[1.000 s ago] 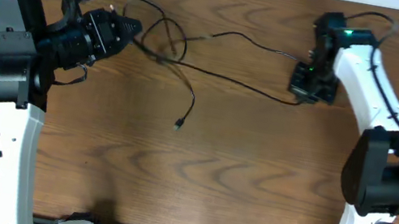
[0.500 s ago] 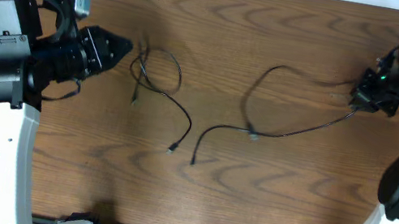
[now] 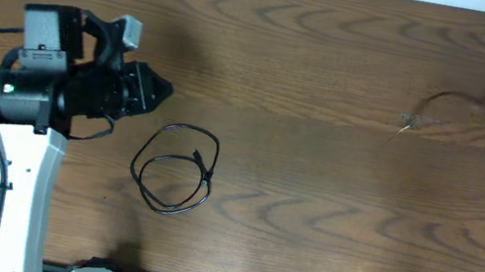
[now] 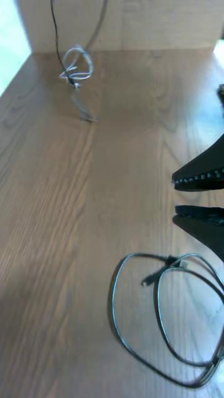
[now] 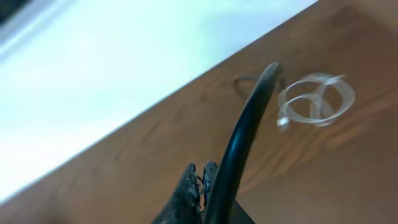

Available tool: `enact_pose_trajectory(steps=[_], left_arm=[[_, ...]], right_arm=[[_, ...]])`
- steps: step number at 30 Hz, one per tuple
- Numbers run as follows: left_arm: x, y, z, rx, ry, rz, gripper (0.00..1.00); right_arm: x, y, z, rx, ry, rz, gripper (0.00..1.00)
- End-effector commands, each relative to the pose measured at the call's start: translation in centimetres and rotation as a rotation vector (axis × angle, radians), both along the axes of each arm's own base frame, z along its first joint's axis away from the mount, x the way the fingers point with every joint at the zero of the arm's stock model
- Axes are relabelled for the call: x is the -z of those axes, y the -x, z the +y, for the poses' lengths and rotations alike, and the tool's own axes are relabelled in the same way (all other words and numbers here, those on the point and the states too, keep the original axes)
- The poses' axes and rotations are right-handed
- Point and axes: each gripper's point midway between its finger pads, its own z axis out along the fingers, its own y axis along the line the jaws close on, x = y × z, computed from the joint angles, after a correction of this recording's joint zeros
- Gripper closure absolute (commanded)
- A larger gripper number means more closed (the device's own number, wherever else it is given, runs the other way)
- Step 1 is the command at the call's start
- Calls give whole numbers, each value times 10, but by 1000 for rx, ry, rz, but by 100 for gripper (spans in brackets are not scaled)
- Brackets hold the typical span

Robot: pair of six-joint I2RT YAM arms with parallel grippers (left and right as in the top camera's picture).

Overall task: Untangle cables
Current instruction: 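Drop the black cable at the right edge and open the left gripper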

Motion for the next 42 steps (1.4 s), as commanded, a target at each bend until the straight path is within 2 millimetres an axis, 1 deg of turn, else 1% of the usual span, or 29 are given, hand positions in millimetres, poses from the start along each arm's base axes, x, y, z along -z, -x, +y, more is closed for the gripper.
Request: enact_pose_trajectory(steps=[1,2,3,5,6,7,9,12,13,14,16,17,18,19,22,24,25,27,30,31,32,34,35,37,38,39,41,42], left_arm=[[5,-1,-23,90,-17,-8,86],[6,-2,-30,115,-17,-13,86],[6,-2,-33,124,-17,-15,86],[8,-4,-40,146,-17,-18,86],[9,-4,-43,158,-17,-17,86],[11,-5,-47,168,-16,-12,86],[16,-6,-52,185,-16,2,86],[19,-7,-52,186,-16,12,86],[19,-7,-52,186,-16,13,86],[19,-8,-52,186,-16,13,86],[19,-9,-53,186,-16,8,85],[18,-10,-53,186,-16,5,86],[18,-10,-53,186,-16,1,86],[17,-11,-53,186,-16,-3,86],[16,-13,-53,185,-18,-16,85],[18,-19,-47,162,-55,-30,85],[20,-21,-42,143,-80,-33,85],[22,-25,-35,119,-118,-37,84],[24,-27,-30,102,-145,-36,83],[25,-27,-29,99,-151,-36,83],[24,-27,-29,99,-151,-37,83],[25,-27,-29,99,-150,-36,83],[25,-27,-29,98,-150,-36,83],[25,-27,-29,99,-150,-34,83],[25,-26,-29,99,-150,-32,83],[26,-26,-29,99,-150,-28,83],[26,-24,-29,100,-151,-21,83],[26,-24,-29,100,-151,-21,83]], right_arm=[[1,27,-65,201,-9,1,99],[6,37,-87,260,-14,9,99],[7,39,-93,276,-16,11,99],[15,45,-117,328,-25,23,99],[24,45,-131,355,-37,33,99],[33,43,-142,368,-46,46,99],[64,26,-166,376,-74,82,99],[102,6,-182,372,-112,130,99],[114,2,-185,370,-125,148,96],[135,-6,-187,358,-155,181,84],[154,-12,-185,337,-191,214,62],[165,-15,-181,321,-218,234,42],[176,-18,-174,297,-255,258,27],[180,-19,-169,283,-274,269,21],[180,-23,-152,227,-303,275,14],[173,-31,-130,151,-304,270,4],[169,-33,-122,138,-290,276,1],[165,-34,-119,154,-251,286,1],[154,-35,-131,249,-183,273,1],[147,-41,-138,267,-154,236,1],[139,-48,-140,251,-143,194,1],[123,-65,-131,157,-147,99,1],[114,-68,-123,122,-199,61,1],[126,-51,-123,259,-356,110,1],[135,-39,-123,339,-432,154,1],[143,-30,-124,382,-450,194,1],[161,-4,-133,496,-405,307,1],[164,2,-135,525,-383,339,1]])
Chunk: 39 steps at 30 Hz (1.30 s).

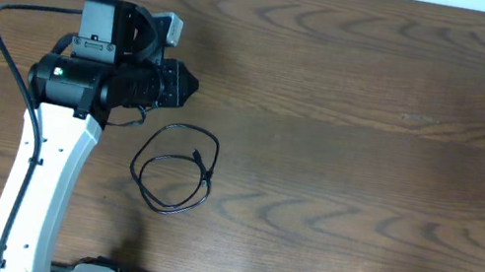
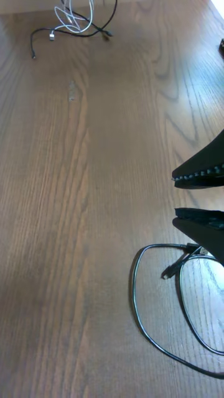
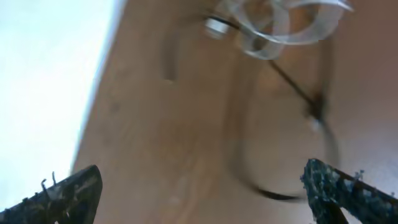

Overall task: Untangle cables
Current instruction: 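Drop the black cable at the right edge and open the left gripper, then move the right gripper down to the coiled black cable at center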

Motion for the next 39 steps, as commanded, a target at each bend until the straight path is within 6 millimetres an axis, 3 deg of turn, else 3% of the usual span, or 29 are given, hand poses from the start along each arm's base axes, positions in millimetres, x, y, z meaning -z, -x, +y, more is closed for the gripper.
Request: enact_pose_trajectory(steps=[1,3,6,7,11,14,17,19,22,28,32,36,39], left_arm=[[3,0,2,8,-20,-2,83],[2,-3,3,5,-25,-14,79],[1,-10,9,-19,-58,-45,77],[-2,-14,9,-22,-58,-64,76],[-17,-22,9,-24,-55,-120,76],[-38,-26,15,-45,-51,-160,76],[-54,-26,34,-133,-30,-146,76],[-57,-24,51,-199,-18,-124,76],[-51,-19,87,-325,-10,-67,76],[-40,-2,139,-486,-9,10,76],[-38,2,149,-519,-8,28,76],[-38,3,152,-530,-8,30,76],[-37,4,152,-529,-7,32,76]], right_arm=[[0,28,-16,118,100,128,1],[-1,21,-2,10,119,127,1],[-12,-3,42,-258,115,35,1],[-20,-13,65,-375,112,-19,1],[-32,-29,127,-609,98,-99,1],[-24,-36,197,-850,89,-97,1],[-6,-42,275,-1052,66,-72,3],[4,-42,316,-1148,49,-56,6],[25,-32,393,-1324,18,-21,14],[92,8,500,-1478,49,208,23],[124,39,550,-1544,63,297,28],[163,76,602,-1530,107,394,42],[178,92,616,-1499,184,435,42]])
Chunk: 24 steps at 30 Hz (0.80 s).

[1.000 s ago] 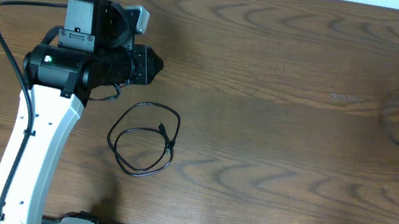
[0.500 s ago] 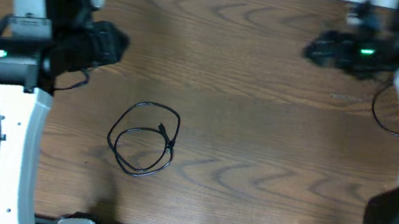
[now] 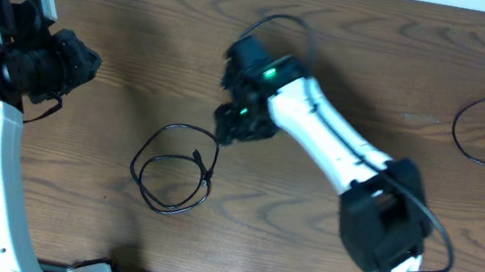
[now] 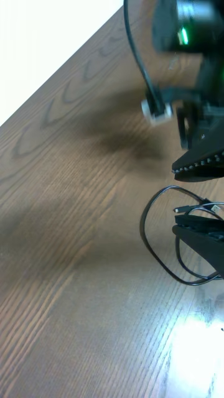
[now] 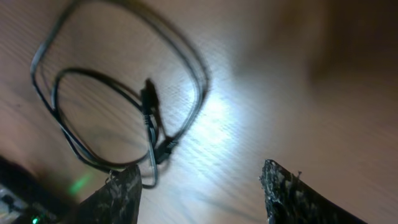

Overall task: Untangle cables
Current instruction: 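Move the right gripper down to the coiled black cable at center, then grasp the coiled black cable with the right gripper and lift it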

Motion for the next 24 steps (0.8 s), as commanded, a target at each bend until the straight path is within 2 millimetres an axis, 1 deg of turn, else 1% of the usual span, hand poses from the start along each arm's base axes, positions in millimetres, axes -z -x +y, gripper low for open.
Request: enact_pose_trajectory(steps=[1,4,7,10,12,14,18,20,22,24], left_arm=[[-5,0,3,-11,-9,-10,76],[-5,0,3,-11,-9,-10,76],[-5,0,3,-11,-8,-9,76],[-5,1,3,-11,-7,-7,76],[-4,1,3,-11,-7,-6,76],[-4,1,3,-11,-6,-3,76],[-4,2,2,-11,-4,1,76],[-3,2,2,-11,-4,2,76],[-3,3,2,-10,-3,5,76],[-2,3,2,-10,-2,8,76]], right_arm=[[22,12,6,89,121,-25,43],[34,26,20,74,150,-41,45],[43,34,24,78,181,-44,45],[57,43,34,67,186,-38,46],[70,49,37,65,202,-26,47],[76,51,37,59,215,-22,47],[78,53,39,56,215,-23,51],[79,48,34,53,262,-86,59],[79,45,29,46,312,-148,60],[79,46,27,32,348,-190,61]])
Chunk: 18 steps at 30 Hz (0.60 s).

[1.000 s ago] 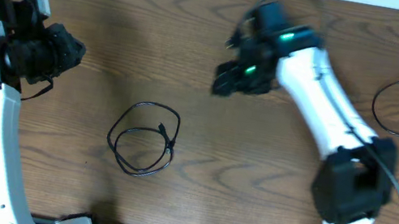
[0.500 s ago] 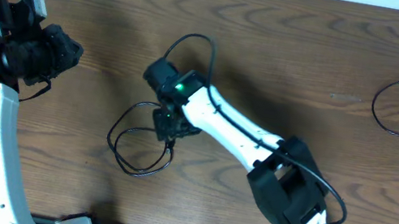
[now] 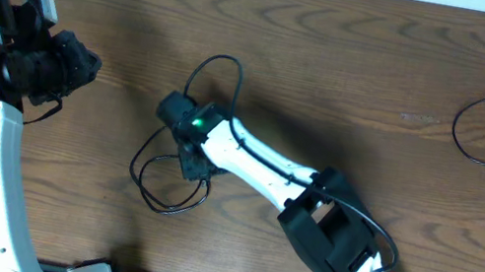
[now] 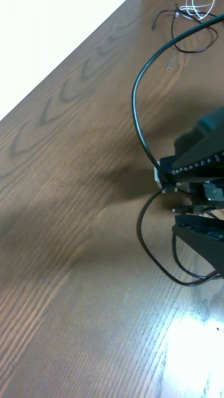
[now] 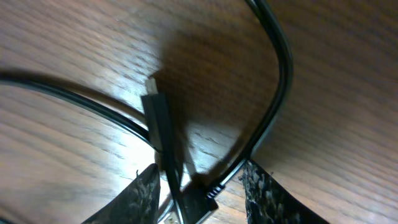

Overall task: Untangle cables
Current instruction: 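Grasp the coiled black cable with the right gripper and lift it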

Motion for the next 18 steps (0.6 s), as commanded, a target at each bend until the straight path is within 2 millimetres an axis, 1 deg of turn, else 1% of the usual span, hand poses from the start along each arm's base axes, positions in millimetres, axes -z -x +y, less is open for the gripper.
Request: enact_pose_trajectory(steps=[1,4,5,7,8,10,13,14,15,16,18], left_arm=[[-2,1,2,-10,-6,-2,76],[-2,1,2,-10,-5,0,76],[-2,1,2,-10,-5,-1,76],[-2,1,2,-9,-5,-1,76],[-2,1,2,-9,-5,-1,76],[-2,1,2,-9,-5,0,76],[-2,1,2,-9,-4,0,76],[-2,1,2,-9,-4,0,76],[-2,1,2,-9,-4,0,76],[-2,1,2,-9,-4,0,76],[-2,1,2,-9,-4,-1,76]], right_arm=[[17,4,-10,-25,118,-81,61],[26,12,-8,-52,149,-94,60],[31,14,-9,-56,157,-82,61],[35,20,-11,-56,161,-46,68],[36,21,-13,-53,160,-32,70],[36,21,-16,-42,156,-7,77],[37,15,-21,-19,150,15,87],[36,10,-28,0,158,22,91],[35,6,-32,12,163,27,92],[33,-2,-41,38,171,35,99],[26,-16,-59,79,185,50,99]])
